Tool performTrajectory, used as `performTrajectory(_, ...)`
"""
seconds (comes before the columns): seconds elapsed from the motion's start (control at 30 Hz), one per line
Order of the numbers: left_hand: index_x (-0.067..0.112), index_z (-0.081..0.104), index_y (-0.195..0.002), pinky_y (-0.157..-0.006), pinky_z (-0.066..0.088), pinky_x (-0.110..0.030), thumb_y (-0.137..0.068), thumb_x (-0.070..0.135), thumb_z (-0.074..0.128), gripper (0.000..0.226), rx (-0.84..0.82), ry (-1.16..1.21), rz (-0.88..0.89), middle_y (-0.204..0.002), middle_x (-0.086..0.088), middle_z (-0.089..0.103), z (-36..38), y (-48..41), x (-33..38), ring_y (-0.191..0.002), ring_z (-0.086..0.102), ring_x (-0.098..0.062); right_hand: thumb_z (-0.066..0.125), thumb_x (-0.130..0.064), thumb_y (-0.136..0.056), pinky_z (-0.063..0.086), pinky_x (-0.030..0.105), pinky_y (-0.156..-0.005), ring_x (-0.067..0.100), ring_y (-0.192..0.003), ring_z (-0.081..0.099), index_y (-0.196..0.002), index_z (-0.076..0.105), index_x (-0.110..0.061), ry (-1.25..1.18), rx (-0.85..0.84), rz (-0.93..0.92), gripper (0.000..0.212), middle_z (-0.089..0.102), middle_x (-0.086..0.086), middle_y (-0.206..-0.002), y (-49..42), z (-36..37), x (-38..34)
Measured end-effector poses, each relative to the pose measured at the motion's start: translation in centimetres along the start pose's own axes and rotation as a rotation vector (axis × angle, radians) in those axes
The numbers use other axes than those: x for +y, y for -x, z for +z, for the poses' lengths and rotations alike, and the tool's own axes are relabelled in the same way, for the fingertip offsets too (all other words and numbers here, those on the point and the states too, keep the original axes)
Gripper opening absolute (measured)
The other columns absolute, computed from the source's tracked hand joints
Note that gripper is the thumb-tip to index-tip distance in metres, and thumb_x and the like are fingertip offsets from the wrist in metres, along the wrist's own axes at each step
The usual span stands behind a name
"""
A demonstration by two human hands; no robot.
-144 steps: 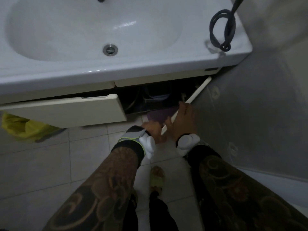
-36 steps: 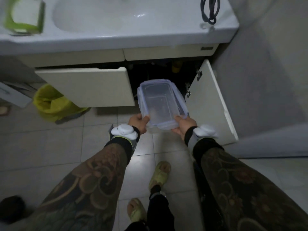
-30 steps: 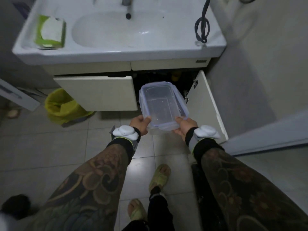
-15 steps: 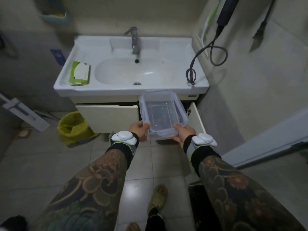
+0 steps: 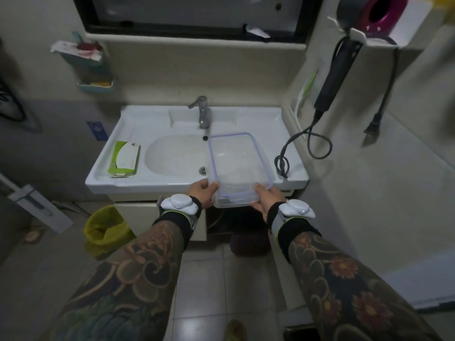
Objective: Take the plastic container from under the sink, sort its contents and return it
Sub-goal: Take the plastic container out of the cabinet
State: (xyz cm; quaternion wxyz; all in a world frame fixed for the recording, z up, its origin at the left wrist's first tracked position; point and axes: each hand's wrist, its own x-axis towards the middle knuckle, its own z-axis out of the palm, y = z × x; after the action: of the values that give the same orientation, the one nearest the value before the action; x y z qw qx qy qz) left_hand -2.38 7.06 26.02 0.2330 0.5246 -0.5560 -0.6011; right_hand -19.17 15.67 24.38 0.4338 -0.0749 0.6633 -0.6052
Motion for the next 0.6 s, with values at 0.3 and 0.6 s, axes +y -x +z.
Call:
performTrajectory(0.3,0.006,0.062,-0.117,-0.082,0.054,-0.039,-0.090,0.032,0.059,0.038,0.029,0.022,0.031,-0.094,-0.010,0.054,0.6,-6.2,5.8,-0.077,0.049,-0.026,0.066,-0.024,-0.084,0.055,0.027,-0.059,0.012,-0.070,0.061,-0.124,0.056,-0.012,0.010,-0.034,-0.073,0.043,0.057,0.005,-0.112,-5.7,2.5,-6.4)
performTrajectory(0.6,-0.002,0.062,-0.107,-0.070,0.042,-0.036,-0.088,0.029,0.058,0.037,0.020,0.027,0.015,-0.085,-0.013,0.045,2.4,-12.8,7.7,-0.073,0.041,-0.025,0.065,-0.030,-0.082,0.056,0.037,-0.090,0.020,-0.091,0.066,-0.133,0.050,-0.013,0.076,-0.027,-0.075,0.056,0.058,0.004,-0.119,-12.6,2.9,-8.3)
